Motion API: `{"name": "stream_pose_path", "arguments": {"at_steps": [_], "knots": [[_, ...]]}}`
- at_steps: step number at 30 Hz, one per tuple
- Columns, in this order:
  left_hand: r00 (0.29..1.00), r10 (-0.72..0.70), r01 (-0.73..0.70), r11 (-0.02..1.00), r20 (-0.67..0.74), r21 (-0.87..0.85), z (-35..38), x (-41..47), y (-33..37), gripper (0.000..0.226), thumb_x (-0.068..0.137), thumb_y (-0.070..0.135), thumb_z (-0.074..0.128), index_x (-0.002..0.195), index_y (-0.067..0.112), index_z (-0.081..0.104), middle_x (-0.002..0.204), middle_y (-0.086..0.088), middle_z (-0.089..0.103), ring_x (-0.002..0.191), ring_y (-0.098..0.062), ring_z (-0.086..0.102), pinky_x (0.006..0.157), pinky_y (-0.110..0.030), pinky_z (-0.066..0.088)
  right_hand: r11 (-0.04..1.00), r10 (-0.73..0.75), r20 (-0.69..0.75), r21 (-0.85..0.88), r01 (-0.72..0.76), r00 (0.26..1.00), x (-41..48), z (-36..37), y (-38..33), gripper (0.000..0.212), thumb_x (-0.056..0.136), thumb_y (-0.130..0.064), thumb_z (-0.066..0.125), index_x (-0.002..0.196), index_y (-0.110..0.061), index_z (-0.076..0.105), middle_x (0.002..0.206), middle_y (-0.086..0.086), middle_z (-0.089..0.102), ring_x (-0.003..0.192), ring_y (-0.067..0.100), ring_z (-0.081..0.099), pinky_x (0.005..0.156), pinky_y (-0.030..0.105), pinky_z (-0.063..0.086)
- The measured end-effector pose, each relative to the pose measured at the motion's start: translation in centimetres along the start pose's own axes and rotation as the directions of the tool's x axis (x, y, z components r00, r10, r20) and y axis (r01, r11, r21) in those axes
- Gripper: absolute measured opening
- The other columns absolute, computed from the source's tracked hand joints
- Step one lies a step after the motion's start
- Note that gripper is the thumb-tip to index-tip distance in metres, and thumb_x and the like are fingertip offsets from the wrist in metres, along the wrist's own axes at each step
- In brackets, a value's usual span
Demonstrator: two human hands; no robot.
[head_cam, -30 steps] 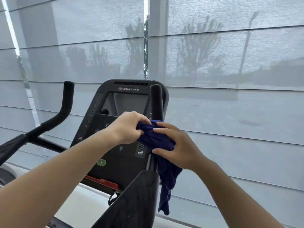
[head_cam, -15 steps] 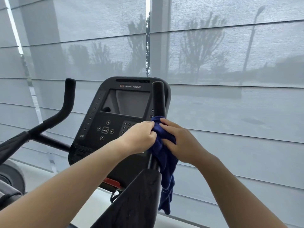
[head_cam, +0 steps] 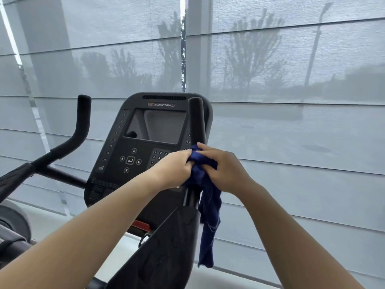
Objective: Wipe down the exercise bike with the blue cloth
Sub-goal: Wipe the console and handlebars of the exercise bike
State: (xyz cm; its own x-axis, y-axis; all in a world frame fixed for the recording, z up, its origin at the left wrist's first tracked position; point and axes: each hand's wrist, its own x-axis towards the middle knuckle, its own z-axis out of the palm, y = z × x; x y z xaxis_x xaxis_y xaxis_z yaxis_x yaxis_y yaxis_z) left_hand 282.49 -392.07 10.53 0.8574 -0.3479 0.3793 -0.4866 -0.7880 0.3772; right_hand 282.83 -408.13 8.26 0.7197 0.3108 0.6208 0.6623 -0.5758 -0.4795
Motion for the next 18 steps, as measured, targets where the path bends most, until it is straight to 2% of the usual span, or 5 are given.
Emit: {"name": "stream_pose_path", "arguments": {"at_steps": [3, 8, 12, 15, 18], "knots": [[1.000, -0.020, 0.020, 1.000, -0.010, 0.010, 0.0, -0.5, 0.3, 0.022, 0.093, 0.013, 0.039, 0.106, 0.015, 0.057, 0.107, -0.007, 0.065, 0.096, -0.024, 0.058, 0.076, -0.024, 0.035, 1.000, -0.002, 0.009, 0.009, 0.002, 1.000, -0.3, -0.1, 0.0, 0.044, 0.080, -0.002, 0.054, 0.113, -0.028, 0.067, 0.129, -0.005, 0.059, 0.124, -0.004, 0.039, 0.089, -0.004, 0.026], [1.000, -0.020, 0.021, 0.997, -0.011, 0.077, -0.3, -2.8, 0.9, 0.029, 0.091, 0.016, 0.043, 0.117, 0.018, 0.057, 0.112, -0.005, 0.066, 0.104, -0.025, 0.058, 0.089, -0.033, 0.044, 0.996, -0.025, 0.017, 0.083, 0.023, 1.000, -2.4, 0.2, -0.6, 0.045, 0.078, -0.001, 0.053, 0.111, -0.029, 0.067, 0.121, -0.017, 0.060, 0.119, -0.003, 0.048, 0.092, 0.002, 0.032], [0.997, -0.051, 0.044, 0.991, 0.050, 0.125, -0.8, -5.8, 1.0, 0.033, 0.089, 0.018, 0.046, 0.122, 0.020, 0.054, 0.115, -0.001, 0.065, 0.105, -0.020, 0.058, 0.088, -0.029, 0.043, 0.990, -0.039, 0.068, 0.135, 0.029, 0.997, -5.4, 1.0, -0.8, 0.046, 0.079, -0.009, 0.056, 0.121, -0.026, 0.059, 0.130, -0.023, 0.048, 0.121, -0.004, 0.046, 0.101, 0.011, 0.032], [0.995, -0.088, 0.080, 0.979, 0.036, 0.185, -0.7, -6.9, 1.6, 0.034, 0.088, 0.015, 0.045, 0.120, 0.017, 0.054, 0.117, -0.004, 0.063, 0.106, -0.022, 0.056, 0.088, -0.029, 0.042, 0.983, -0.052, -0.066, 0.174, 0.062, 0.996, -7.3, 1.5, -1.2, 0.045, 0.079, -0.008, 0.061, 0.121, -0.023, 0.059, 0.132, -0.021, 0.046, 0.121, -0.004, 0.044, 0.102, 0.015, 0.034], [0.994, -0.112, 0.109, 0.975, 0.006, 0.194, -0.4, -7.1, 2.6, 0.034, 0.087, 0.010, 0.045, 0.120, 0.011, 0.054, 0.122, -0.008, 0.058, 0.113, -0.025, 0.053, 0.094, -0.028, 0.038, 0.975, 0.061, -0.172, 0.219, -0.023, 0.983, -8.9, 1.7, -1.5, 0.039, 0.081, -0.018, 0.067, 0.118, -0.028, 0.060, 0.126, -0.019, 0.046, 0.114, -0.009, 0.043, 0.095, 0.017, 0.041]]}}
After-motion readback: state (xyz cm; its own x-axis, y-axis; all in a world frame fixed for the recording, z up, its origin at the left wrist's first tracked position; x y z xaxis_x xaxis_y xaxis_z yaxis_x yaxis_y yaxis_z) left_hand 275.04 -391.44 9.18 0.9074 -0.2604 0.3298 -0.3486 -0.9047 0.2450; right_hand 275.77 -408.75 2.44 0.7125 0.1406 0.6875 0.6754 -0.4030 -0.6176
